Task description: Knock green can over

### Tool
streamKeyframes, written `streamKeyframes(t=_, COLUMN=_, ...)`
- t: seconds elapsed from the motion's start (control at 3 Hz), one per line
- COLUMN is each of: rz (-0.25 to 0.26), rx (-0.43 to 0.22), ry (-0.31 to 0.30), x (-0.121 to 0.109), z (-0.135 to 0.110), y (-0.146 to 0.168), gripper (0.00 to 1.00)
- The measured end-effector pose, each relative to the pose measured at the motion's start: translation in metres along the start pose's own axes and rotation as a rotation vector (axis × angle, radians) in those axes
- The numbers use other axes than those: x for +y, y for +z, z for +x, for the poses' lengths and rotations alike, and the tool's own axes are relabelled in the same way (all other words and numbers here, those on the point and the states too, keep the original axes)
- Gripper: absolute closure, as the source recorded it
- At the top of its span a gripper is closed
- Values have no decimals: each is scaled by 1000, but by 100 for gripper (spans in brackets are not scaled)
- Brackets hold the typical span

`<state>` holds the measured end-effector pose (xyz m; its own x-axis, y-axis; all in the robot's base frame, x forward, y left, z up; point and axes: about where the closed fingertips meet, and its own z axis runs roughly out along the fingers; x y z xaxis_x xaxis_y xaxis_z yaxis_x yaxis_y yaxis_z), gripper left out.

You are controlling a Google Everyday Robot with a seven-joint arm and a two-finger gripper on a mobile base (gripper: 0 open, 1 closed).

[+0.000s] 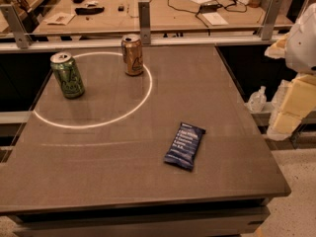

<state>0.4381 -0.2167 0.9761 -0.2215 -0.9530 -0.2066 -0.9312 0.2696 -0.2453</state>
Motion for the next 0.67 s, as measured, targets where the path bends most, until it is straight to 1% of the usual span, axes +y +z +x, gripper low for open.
streamKeyframes(t=0.33, rz=13, rx=-13, ry=9, x=-1, z=-2, y=-2, gripper=0)
streamKeyframes(t=0.67, rz=-6, rx=-98, ry=115, x=-9, z=6, y=8, gripper=0)
